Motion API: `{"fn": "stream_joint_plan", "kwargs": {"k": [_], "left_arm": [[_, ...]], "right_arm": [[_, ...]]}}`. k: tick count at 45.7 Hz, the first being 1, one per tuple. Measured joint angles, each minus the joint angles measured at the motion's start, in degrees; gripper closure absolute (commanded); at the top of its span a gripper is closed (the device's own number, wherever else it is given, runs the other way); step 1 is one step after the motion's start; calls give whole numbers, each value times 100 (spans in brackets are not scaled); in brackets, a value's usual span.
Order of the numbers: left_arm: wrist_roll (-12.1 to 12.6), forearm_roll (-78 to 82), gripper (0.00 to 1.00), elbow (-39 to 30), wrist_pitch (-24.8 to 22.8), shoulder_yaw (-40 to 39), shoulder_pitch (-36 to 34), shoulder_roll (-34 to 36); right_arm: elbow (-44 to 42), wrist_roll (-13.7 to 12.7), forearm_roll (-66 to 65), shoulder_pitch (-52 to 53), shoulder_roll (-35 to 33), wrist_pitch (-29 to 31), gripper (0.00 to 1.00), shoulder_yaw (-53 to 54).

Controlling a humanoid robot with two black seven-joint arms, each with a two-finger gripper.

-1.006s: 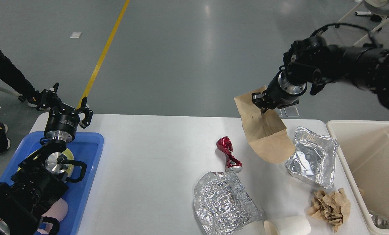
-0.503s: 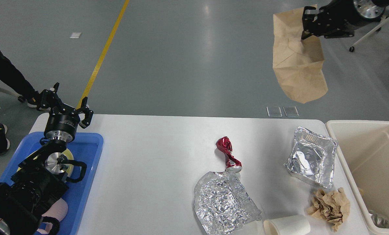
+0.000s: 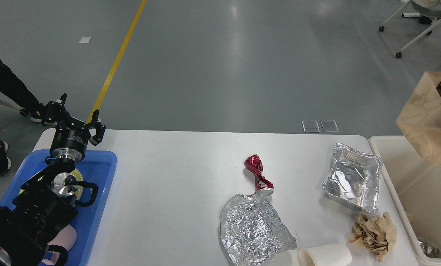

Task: Tidy desktop
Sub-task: 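Carry the paper bag over the white bin and drop it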

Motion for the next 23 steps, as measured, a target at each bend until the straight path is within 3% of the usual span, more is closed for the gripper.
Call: {"fn": "stream_joint_plan", "kwargs": {"k": [5, 8, 13, 23], "left_arm": [[0, 0, 4, 0, 0, 0, 0, 0], [0, 0, 4, 1, 0, 0, 0, 0], [0, 0, 4, 1, 0, 0, 0, 0], [0, 0, 4, 1, 0, 0, 0, 0]], "right_arm": [[-219, 5, 4, -802, -1, -305, 26, 235], [-267, 4, 5, -1221, 4, -689, 11, 373], [-320, 4, 5, -1721, 22, -1313, 1, 589], [-321, 5, 6, -2000, 55, -1552, 0, 775]]}}
